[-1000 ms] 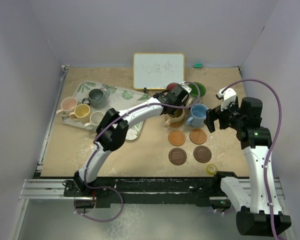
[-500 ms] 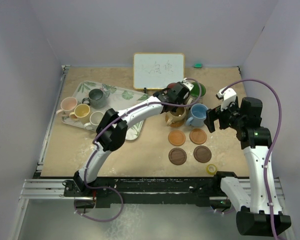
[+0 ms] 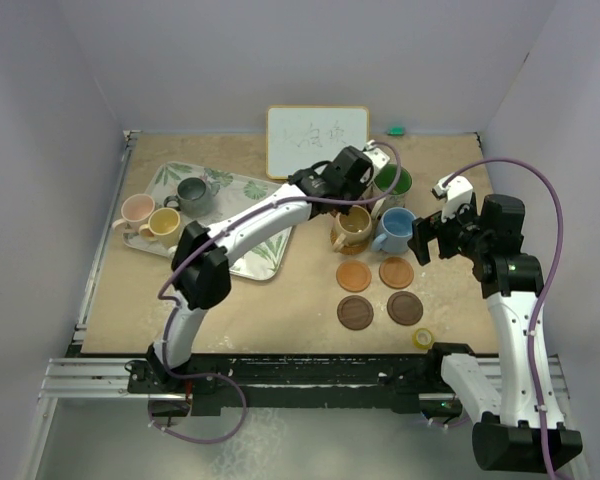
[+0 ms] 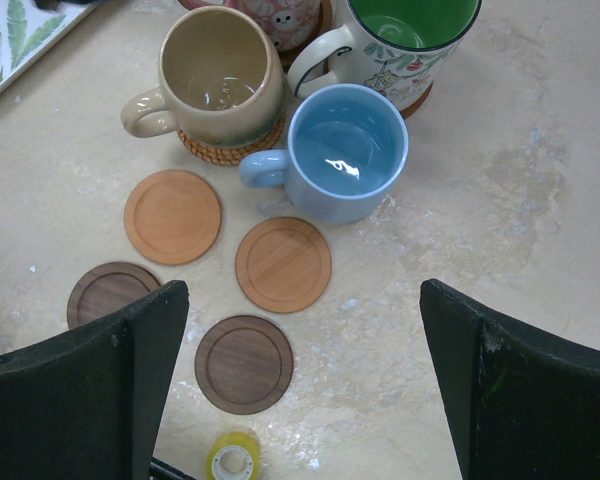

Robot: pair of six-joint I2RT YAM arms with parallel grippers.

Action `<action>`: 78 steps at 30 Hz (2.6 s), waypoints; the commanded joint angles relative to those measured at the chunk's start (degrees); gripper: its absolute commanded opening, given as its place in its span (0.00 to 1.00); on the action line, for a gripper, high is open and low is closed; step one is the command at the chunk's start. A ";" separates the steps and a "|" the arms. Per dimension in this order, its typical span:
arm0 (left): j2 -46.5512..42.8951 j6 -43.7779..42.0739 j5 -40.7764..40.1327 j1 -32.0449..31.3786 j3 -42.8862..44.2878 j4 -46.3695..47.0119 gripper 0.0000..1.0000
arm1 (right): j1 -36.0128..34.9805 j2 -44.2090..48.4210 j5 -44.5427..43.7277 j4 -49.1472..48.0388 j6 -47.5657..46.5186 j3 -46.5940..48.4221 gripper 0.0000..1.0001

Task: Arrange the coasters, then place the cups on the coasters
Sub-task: Place the cup on the coaster, then pick up the cup from the tray.

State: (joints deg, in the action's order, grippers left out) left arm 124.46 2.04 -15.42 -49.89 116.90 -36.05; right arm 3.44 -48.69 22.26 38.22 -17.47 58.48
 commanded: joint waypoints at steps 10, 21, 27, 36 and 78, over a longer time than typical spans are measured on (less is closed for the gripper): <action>-31.22 -12.98 4.74 5.95 -20.38 3.36 0.40 | 0.16 -0.61 2.04 -1.01 -0.55 0.50 1.00; -45.69 -17.79 12.45 23.56 -34.48 2.82 0.51 | 0.16 -0.34 2.25 -0.77 -1.24 0.63 1.00; -48.94 -20.72 20.27 35.39 -37.99 -0.14 0.55 | 0.21 -0.01 2.34 -1.37 -1.70 0.76 1.00; -44.47 -26.45 32.30 52.26 -36.80 -3.28 0.63 | 0.16 0.59 2.81 -1.90 -1.85 0.85 1.00; 3.12 -42.70 41.88 56.20 2.91 -20.27 0.55 | 0.16 -2.06 2.88 -1.38 -2.26 0.89 1.00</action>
State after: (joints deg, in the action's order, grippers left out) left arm 126.61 -37.04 26.72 8.51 116.07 -54.87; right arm 3.44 -50.96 24.18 38.24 -19.09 58.48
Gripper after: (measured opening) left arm 0.573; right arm 0.998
